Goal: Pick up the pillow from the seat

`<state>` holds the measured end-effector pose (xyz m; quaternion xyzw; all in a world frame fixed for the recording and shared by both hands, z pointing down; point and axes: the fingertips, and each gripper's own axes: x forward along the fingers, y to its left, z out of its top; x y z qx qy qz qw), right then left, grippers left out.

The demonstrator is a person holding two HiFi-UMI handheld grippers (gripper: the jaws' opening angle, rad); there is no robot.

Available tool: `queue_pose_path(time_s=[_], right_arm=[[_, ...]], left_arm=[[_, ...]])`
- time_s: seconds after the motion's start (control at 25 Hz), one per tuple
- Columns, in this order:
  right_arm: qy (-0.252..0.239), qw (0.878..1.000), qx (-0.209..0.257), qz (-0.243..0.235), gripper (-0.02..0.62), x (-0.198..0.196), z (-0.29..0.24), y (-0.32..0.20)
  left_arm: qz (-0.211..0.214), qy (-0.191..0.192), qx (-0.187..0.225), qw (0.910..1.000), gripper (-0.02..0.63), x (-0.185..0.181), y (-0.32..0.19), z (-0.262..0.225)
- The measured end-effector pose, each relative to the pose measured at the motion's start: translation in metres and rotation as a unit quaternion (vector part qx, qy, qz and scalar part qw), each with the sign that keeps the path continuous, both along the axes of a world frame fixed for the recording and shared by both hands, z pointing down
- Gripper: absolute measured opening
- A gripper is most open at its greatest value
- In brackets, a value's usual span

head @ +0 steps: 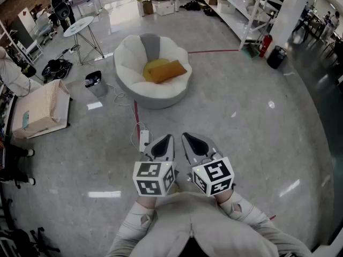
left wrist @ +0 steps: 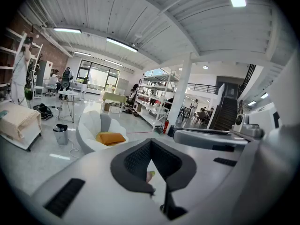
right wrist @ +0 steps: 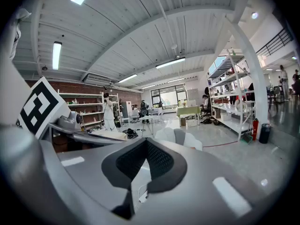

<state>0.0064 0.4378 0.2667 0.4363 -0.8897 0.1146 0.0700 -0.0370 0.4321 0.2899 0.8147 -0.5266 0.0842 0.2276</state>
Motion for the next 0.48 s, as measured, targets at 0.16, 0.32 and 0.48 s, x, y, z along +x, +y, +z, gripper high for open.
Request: queue_pose_path(time_s=[0.16, 0.32, 0.48], right_arm=[[0.005, 1.0, 0.004, -0.005, -0.002, -0.006, -0.001, -0.002], [0.011, 1.0, 0.004, -0.009, -0.002, -0.014, -0.001, -0.004], [0.012, 1.0, 0.005, -0.013, 0.0, -0.018, -0.001, -0.009]], left_arm=[[-0.001, 0.005, 0.0, 1.0, 0.005, -0.005, -0.005, 0.001], [0.0, -0.001, 0.0, 1.0, 0.005, -0.011, -0.008, 0.0], [0.001, -0.007, 0.0, 1.0, 0.005, -0.014, -0.011, 0.001]])
